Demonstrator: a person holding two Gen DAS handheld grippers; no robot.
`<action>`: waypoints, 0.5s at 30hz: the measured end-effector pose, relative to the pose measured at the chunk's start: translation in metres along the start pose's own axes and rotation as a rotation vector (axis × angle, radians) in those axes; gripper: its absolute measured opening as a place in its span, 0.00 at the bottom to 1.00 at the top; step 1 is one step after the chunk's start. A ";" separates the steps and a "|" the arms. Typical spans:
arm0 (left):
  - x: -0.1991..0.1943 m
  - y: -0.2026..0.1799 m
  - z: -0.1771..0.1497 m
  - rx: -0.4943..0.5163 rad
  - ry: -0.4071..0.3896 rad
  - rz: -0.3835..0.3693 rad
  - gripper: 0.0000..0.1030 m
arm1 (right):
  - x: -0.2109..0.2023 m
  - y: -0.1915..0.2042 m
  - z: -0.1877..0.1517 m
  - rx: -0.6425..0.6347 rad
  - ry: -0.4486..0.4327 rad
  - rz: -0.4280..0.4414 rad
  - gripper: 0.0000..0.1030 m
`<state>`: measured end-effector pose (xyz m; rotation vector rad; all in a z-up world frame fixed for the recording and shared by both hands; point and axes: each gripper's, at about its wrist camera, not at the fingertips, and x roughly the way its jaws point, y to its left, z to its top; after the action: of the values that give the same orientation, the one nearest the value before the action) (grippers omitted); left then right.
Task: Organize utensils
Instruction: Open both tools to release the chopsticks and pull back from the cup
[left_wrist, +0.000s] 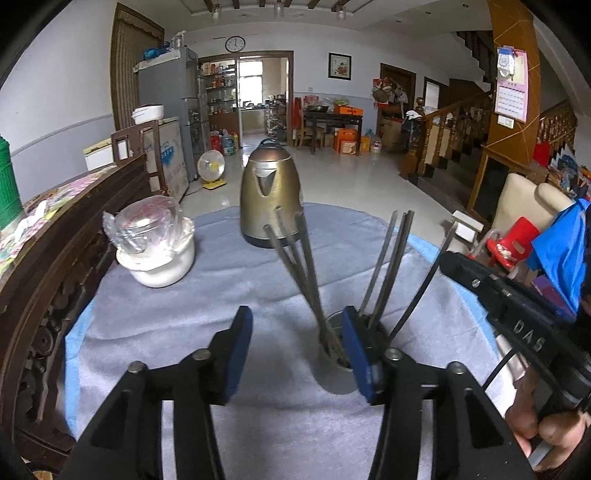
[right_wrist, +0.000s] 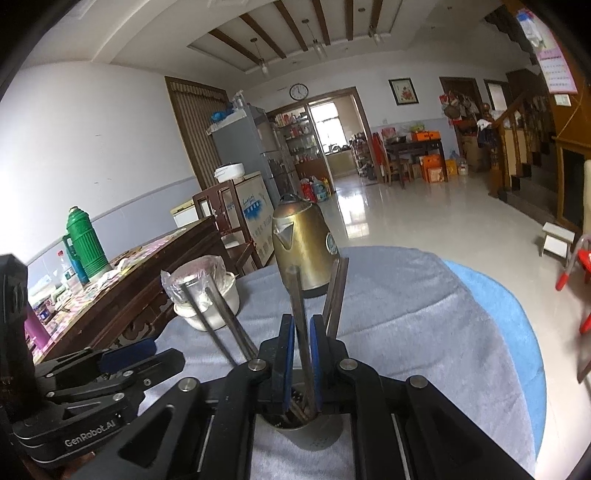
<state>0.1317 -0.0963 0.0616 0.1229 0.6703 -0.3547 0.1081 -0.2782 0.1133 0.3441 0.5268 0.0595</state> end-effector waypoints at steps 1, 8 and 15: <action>-0.002 0.002 -0.002 0.002 -0.002 0.014 0.56 | 0.000 0.001 -0.001 -0.002 -0.001 -0.001 0.14; -0.009 0.011 -0.011 0.000 -0.008 0.079 0.68 | -0.007 0.004 -0.006 0.005 -0.006 0.011 0.15; -0.017 0.015 -0.022 0.006 -0.010 0.131 0.79 | -0.019 0.008 -0.013 0.013 -0.002 0.030 0.15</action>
<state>0.1120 -0.0724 0.0548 0.1699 0.6479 -0.2309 0.0851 -0.2697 0.1149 0.3645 0.5199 0.0845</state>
